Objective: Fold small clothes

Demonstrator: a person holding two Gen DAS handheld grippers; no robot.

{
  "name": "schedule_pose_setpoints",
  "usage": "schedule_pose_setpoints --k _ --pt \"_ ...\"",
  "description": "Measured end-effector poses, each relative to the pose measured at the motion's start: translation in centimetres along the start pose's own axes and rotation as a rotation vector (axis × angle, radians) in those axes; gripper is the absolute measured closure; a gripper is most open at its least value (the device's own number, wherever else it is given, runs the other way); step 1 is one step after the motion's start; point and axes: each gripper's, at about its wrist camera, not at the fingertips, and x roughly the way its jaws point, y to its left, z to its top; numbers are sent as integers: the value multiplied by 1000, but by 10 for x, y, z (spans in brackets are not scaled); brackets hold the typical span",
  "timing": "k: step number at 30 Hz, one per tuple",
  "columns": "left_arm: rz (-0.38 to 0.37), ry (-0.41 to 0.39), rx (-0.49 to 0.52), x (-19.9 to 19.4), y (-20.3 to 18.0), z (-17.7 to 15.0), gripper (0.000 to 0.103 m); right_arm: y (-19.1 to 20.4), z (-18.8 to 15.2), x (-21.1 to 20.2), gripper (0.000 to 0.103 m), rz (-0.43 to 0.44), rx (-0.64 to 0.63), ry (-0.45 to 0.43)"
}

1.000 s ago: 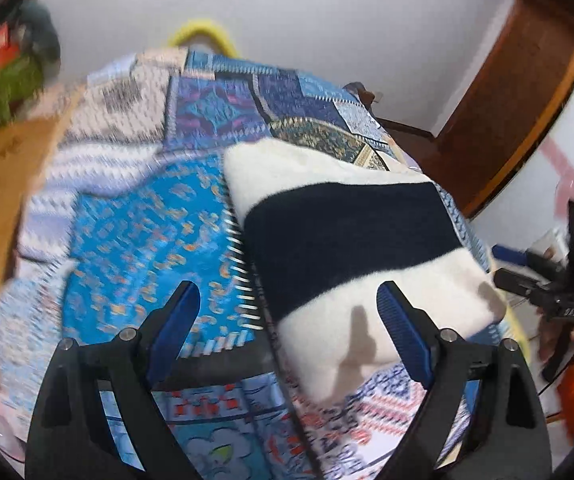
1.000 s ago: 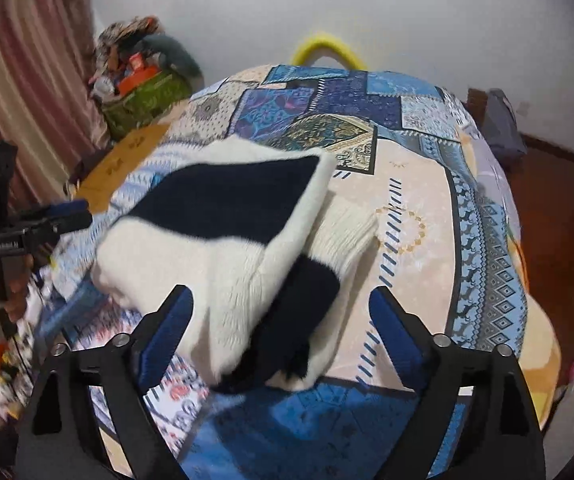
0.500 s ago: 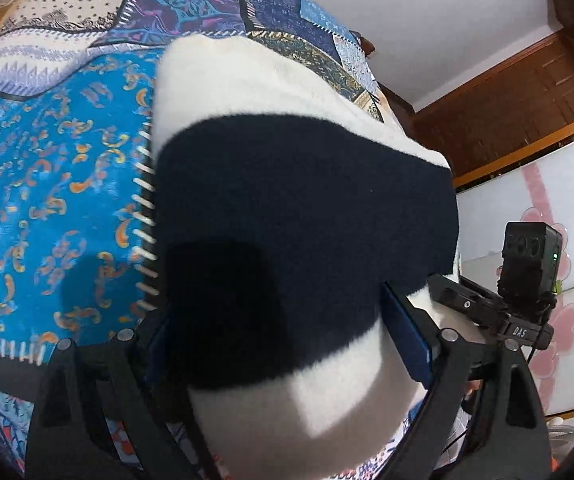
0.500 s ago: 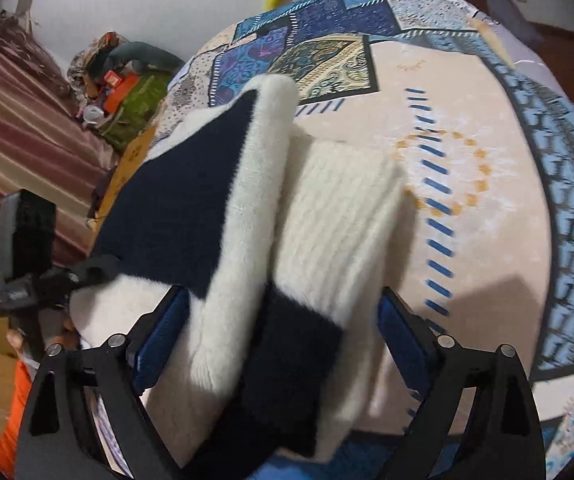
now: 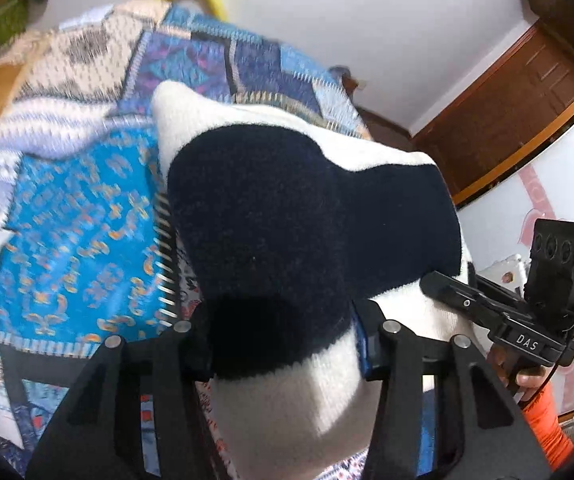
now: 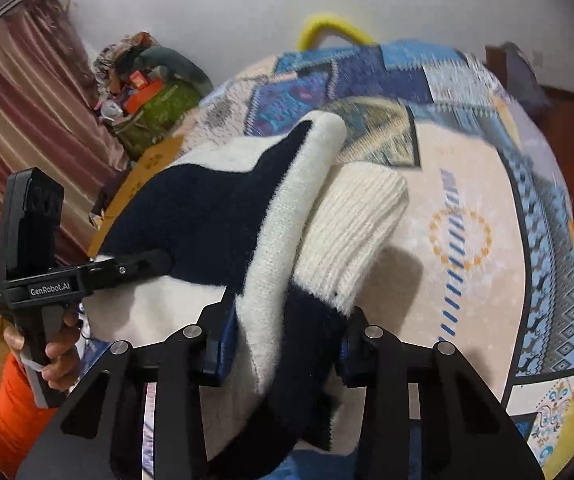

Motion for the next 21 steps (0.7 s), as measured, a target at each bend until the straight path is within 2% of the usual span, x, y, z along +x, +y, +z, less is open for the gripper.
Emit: schedule_pose_setpoints --k 7,12,16,21 --pt "35 -121 38 -82 10 9 54 56 25 -19 67 52 -85 -81" --pt "73 -132 20 -110 41 6 54 95 34 -7 67 94 -114 -78" --pt "91 -89 -23 -101 79 -5 54 111 29 23 67 107 -116 -25" --pt "114 15 -54 -54 121 -25 54 109 10 81 67 88 -89 87"
